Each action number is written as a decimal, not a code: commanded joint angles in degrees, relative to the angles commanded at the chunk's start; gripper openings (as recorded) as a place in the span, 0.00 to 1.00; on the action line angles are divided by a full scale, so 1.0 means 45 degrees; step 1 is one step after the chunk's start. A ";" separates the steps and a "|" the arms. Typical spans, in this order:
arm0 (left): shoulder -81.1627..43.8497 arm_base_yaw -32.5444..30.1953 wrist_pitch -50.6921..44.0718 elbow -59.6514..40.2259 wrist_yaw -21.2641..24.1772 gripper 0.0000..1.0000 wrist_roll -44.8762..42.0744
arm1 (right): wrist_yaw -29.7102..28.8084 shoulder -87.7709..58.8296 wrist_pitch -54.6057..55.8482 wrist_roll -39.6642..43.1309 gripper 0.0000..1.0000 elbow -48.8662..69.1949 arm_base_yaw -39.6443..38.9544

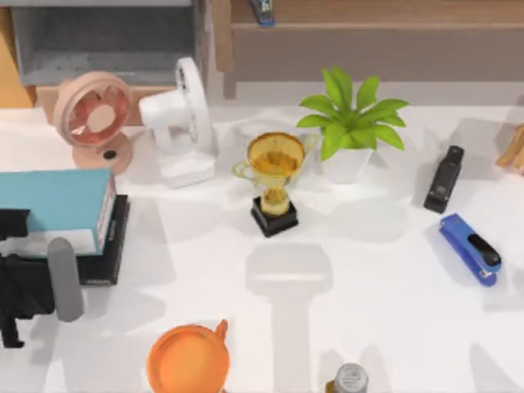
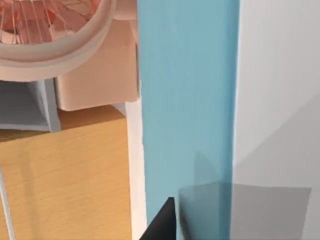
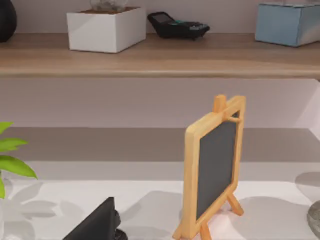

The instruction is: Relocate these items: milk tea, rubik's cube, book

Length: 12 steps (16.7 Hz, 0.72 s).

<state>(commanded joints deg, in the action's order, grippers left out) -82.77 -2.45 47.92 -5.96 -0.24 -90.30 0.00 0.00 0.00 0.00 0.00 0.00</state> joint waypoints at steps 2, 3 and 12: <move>-0.0336 -0.0032 0.0126 -0.0030 0.0015 0.00 0.0027 | 0.0000 0.0000 0.0000 0.0000 1.00 0.0000 0.0000; -0.0405 -0.0040 0.0154 -0.0036 0.0018 0.00 0.0035 | 0.0000 0.0000 0.0000 0.0000 1.00 0.0000 0.0000; -0.0406 -0.0040 0.0155 -0.0036 0.0018 0.45 0.0035 | 0.0000 0.0000 0.0000 0.0000 1.00 0.0000 0.0000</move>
<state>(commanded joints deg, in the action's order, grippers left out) -84.60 -2.63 48.62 -6.13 -0.15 -90.14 0.00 0.00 0.00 0.00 0.00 0.00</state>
